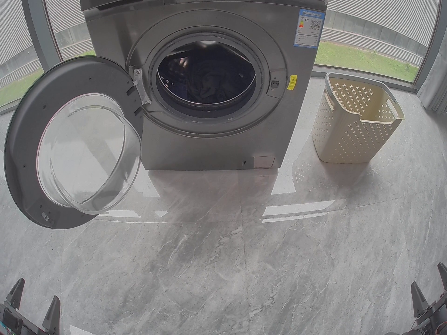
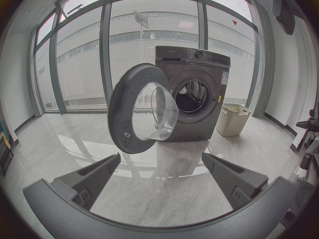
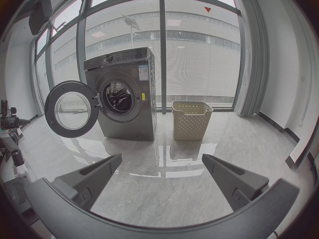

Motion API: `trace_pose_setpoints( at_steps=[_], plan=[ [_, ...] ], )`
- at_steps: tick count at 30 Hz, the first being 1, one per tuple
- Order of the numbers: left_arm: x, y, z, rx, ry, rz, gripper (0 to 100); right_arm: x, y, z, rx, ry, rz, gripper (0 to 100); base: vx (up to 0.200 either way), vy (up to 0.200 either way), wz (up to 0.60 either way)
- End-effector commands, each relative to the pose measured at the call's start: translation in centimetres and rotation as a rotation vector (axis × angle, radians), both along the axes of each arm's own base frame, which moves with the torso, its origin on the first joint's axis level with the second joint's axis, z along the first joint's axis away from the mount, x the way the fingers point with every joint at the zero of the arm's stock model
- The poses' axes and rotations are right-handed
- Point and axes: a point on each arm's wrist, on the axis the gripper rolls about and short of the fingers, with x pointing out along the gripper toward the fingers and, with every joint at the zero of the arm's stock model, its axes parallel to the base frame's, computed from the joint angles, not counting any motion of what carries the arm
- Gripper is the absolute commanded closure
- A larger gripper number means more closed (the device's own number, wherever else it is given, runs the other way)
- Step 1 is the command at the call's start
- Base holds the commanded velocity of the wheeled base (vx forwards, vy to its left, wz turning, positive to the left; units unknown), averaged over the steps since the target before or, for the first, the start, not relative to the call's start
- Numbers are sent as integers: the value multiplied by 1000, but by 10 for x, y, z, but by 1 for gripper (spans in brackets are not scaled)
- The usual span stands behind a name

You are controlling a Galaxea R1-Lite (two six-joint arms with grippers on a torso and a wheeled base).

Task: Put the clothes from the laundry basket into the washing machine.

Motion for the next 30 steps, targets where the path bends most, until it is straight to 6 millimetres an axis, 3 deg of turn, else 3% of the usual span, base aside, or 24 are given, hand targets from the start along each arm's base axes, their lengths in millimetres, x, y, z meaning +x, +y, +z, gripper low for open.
trace_pose_setpoints(
  at_steps=[1, 8, 30],
  plan=[
    [0, 0, -5, 0, 6, 0, 0, 1, 0, -5, -1, 13, 1, 0, 0, 200, 0],
    [0, 0, -5, 0, 6, 2, 0, 1, 0, -5, -1, 14, 1, 0, 0, 200, 0],
    [0, 0, -4, 0, 4, 0, 0, 1, 0, -5, -2, 14, 1, 0, 9, 0, 82]
  ],
)
